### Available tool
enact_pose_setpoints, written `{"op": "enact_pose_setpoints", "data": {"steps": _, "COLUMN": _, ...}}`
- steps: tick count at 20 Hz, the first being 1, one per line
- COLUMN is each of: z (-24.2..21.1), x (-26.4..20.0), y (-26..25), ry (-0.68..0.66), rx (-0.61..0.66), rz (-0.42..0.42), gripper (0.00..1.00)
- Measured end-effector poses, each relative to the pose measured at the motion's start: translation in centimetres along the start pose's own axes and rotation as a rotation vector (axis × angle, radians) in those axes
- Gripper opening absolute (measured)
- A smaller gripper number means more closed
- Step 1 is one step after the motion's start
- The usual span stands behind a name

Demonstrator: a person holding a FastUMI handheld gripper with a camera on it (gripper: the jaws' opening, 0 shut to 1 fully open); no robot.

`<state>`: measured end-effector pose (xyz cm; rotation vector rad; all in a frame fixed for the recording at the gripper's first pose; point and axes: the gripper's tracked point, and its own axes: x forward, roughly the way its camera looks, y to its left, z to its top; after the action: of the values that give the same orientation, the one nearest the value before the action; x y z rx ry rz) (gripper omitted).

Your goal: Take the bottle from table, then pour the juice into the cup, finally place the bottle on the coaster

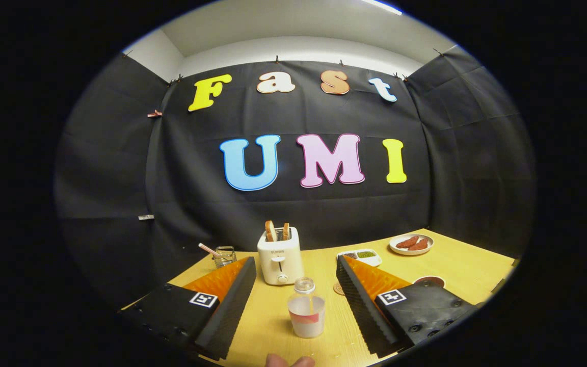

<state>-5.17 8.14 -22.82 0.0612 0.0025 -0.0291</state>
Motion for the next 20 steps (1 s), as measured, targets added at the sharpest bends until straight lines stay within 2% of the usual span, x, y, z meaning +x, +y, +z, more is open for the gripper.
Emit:
{"op": "enact_pose_setpoints", "data": {"steps": 6, "z": -5.6, "x": 1.2, "y": 0.0, "ry": 0.052, "rx": -0.056, "rz": 0.0, "gripper": 0.98}}
{"op": "enact_pose_setpoints", "data": {"steps": 13, "z": -11.8, "x": 3.3, "y": -0.8, "ry": 0.096, "rx": -0.03, "rz": -0.044, "gripper": 0.98}}
{"op": "enact_pose_setpoints", "data": {"steps": 20, "z": -15.8, "x": 6.1, "y": -2.0, "ry": 0.15, "rx": -0.026, "rz": -0.054, "gripper": 0.99}}
